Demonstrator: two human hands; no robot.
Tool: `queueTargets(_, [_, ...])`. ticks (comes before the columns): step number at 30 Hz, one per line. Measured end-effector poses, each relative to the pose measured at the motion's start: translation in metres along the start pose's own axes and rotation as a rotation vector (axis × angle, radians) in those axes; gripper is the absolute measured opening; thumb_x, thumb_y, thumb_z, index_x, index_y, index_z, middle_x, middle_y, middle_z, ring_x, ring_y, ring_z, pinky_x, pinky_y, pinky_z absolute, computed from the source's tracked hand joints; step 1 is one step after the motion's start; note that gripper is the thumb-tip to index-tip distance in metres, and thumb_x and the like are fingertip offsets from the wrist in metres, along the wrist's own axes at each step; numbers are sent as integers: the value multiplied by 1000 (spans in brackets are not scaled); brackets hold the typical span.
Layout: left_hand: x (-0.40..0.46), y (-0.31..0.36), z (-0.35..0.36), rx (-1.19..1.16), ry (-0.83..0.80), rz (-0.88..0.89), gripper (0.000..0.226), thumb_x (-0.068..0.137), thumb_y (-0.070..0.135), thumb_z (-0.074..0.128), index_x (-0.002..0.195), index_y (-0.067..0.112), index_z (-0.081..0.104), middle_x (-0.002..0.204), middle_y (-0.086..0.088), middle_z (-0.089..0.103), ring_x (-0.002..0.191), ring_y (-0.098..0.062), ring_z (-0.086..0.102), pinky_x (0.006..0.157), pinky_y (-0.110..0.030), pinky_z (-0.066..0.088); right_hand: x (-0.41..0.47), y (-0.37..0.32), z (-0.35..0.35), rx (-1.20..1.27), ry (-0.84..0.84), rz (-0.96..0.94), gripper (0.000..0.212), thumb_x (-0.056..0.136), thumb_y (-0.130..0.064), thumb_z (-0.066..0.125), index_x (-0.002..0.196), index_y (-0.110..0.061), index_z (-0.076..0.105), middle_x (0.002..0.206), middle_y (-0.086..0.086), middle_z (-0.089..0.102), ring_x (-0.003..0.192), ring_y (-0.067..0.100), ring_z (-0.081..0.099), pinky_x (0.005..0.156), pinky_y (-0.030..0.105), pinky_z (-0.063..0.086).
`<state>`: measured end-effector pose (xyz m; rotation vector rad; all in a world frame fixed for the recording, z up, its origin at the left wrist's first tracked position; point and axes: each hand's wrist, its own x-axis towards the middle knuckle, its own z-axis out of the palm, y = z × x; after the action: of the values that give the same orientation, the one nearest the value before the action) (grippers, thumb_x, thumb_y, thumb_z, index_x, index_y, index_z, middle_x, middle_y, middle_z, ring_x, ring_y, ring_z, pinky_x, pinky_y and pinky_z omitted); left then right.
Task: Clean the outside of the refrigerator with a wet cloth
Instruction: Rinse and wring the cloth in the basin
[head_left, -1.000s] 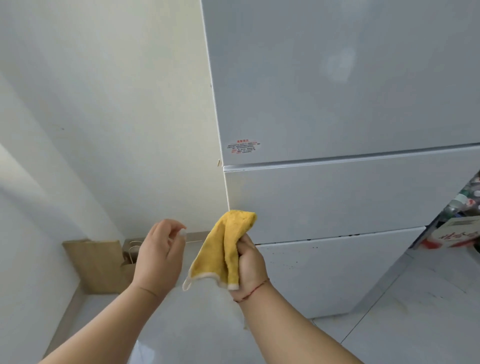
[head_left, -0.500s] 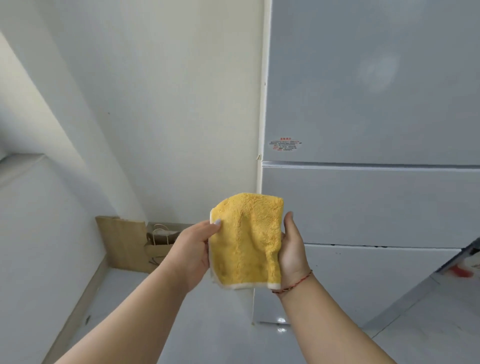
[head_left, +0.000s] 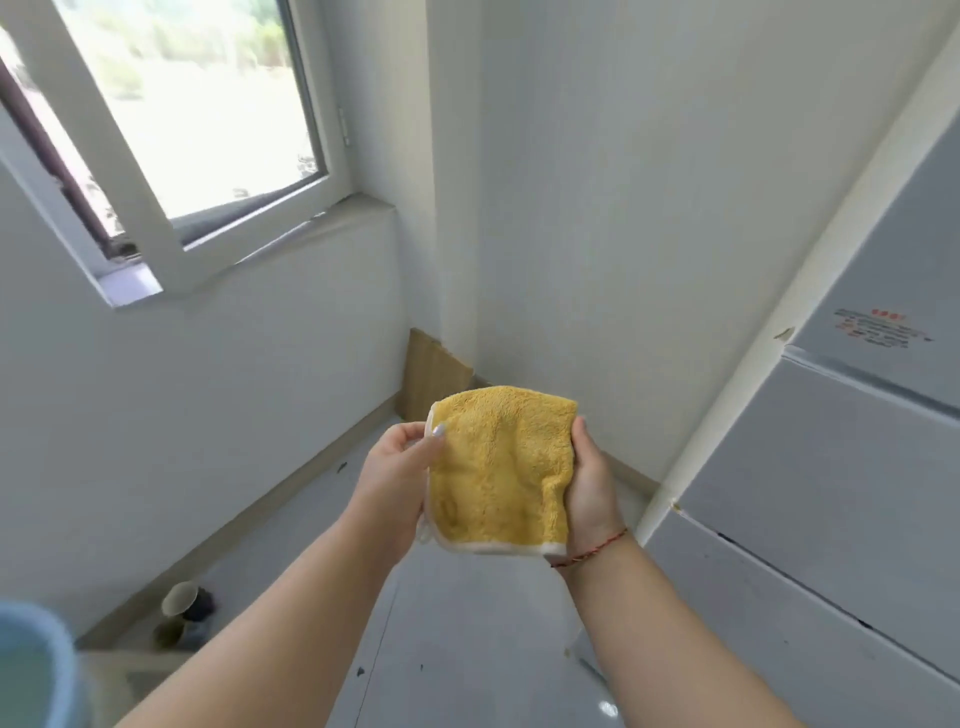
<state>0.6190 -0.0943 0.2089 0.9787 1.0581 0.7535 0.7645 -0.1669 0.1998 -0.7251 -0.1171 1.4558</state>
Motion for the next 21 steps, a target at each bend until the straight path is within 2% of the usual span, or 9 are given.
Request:
queueTargets(2, [-9,-8,-22,147,132,57,33,89,25,68,119,24,53,119,-6,61,103,-23,63,91,-47,53,10,17,9,-16,-21,60,79,92,-66,25,128,-4,58,127,24,58,118,40,56,99,53,41])
queueTargets(4, [-30,-12,-48,231,235,127,42,81,31,73,119,31,57,121,3,52,115,-15,52,93,-34,45,20,40,21,-22,-39,120,79,91,-67,25,135,-6,51,133,23,54,122,39,52,106,52,35])
queueTargets(8, [-71,-21,-90,161,-9,140,44,62,47,79,104,35,73,120,9,64,116,-12,59,95,-28,45,29,86,44,-38,-62,209,82,89,-72,24,125,-5,54,113,18,56,105,34,57,91,47,46])
queueTargets(9, [-81,-26,-102,206,-46,153,52,57,49,82,107,37,72,126,15,61,118,-7,57,97,-28,46,27,100,54,-59,-83,255,85,88,-73,24,126,-2,53,118,20,56,110,37,56,89,50,47])
queueTargets(11, [-93,-38,-128,344,40,197,61,52,48,86,111,40,69,131,21,54,122,0,52,100,-28,45,20,128,73,-96,-127,386,93,87,-75,25,134,4,45,133,28,47,122,43,49,89,55,45])
queueTargets(14, [-106,-50,-172,366,253,258,35,64,29,77,97,40,74,121,17,62,112,-9,61,87,-28,52,19,167,96,-144,-167,501,98,87,-74,23,132,12,40,131,32,47,119,45,49,92,57,42])
queueTargets(17, [-122,-52,-219,373,462,260,25,87,2,60,89,23,74,97,6,73,90,-15,69,73,-26,56,22,215,119,-134,-199,616,97,88,-73,24,124,16,44,125,36,52,112,46,55,96,55,42])
queueTargets(19, [-134,-51,-253,298,588,237,14,96,11,57,90,13,69,83,-1,72,76,-15,65,65,-22,53,23,251,136,-158,-217,682,94,89,-71,24,121,15,48,115,35,59,105,44,61,91,51,47])
queueTargets(21, [-144,-54,-288,97,601,192,18,93,27,62,94,10,66,85,-6,71,81,-19,64,74,-29,51,27,288,153,-164,-227,737,92,90,-69,25,127,12,47,124,33,56,115,43,56,97,50,45])
